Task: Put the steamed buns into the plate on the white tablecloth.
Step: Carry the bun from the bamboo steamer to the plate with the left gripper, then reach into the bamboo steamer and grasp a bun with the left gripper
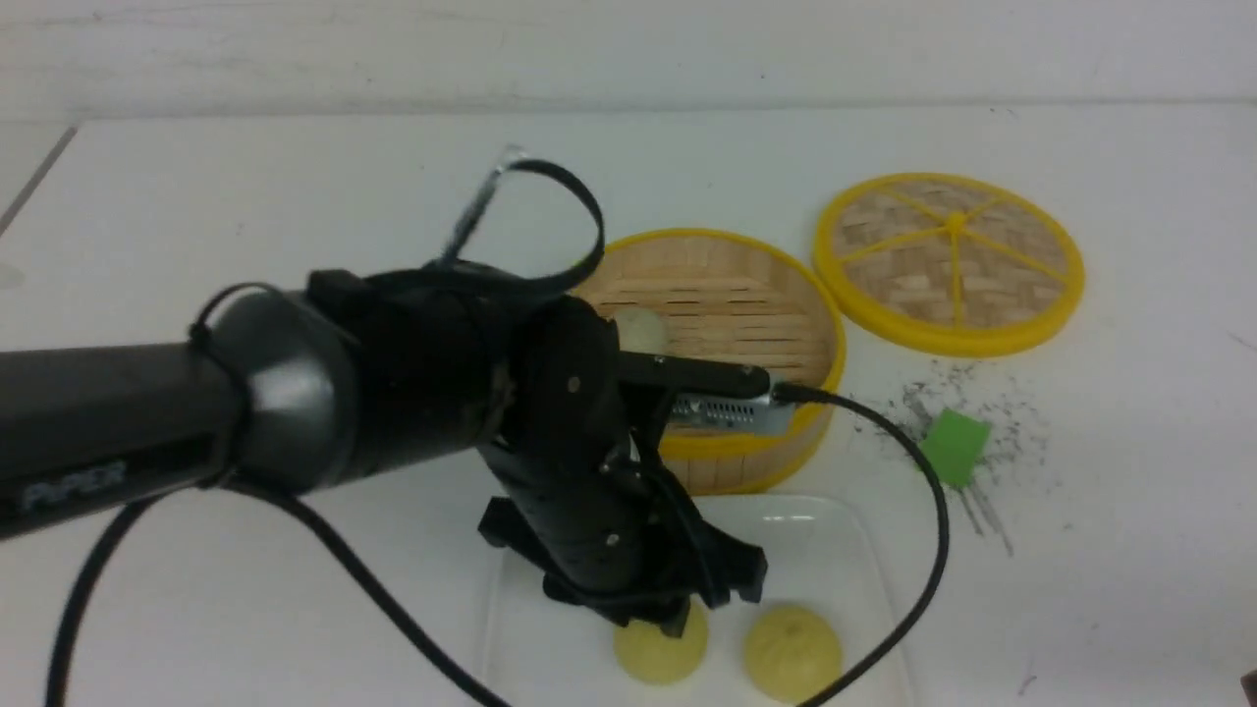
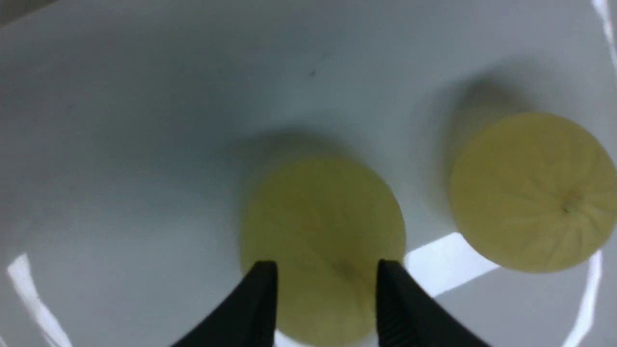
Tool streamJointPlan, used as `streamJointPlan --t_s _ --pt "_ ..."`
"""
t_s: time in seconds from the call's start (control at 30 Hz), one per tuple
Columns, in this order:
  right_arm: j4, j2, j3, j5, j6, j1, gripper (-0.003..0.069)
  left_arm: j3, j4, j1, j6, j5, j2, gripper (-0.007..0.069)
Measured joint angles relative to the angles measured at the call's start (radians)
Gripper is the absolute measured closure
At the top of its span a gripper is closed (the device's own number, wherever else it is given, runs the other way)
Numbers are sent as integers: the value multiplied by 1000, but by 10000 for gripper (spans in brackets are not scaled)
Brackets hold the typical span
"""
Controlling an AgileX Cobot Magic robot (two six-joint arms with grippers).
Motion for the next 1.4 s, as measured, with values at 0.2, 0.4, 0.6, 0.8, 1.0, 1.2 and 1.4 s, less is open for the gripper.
streamJointPlan --t_s 0.2,0.4,0.6,0.8,1.0,1.2,1.4 --pt "6 0 0 0 0 0 600 -23 27 0 -50 2 -18 113" --pt "7 0 0 0 0 0 595 -245 106 14 -120 76 -24 64" --pt "9 0 0 0 0 0 594 -479 120 109 -133 98 83 59" --pt "9 0 0 0 0 0 594 -581 160 185 -133 97 226 59" --pt "9 0 0 0 0 0 587 -588 247 196 -133 14 328 62" --pt "9 0 0 -4 0 0 579 -589 262 196 -133 -69 398 210" --pt "9 0 0 -4 0 0 578 -596 266 196 -128 -19 385 552"
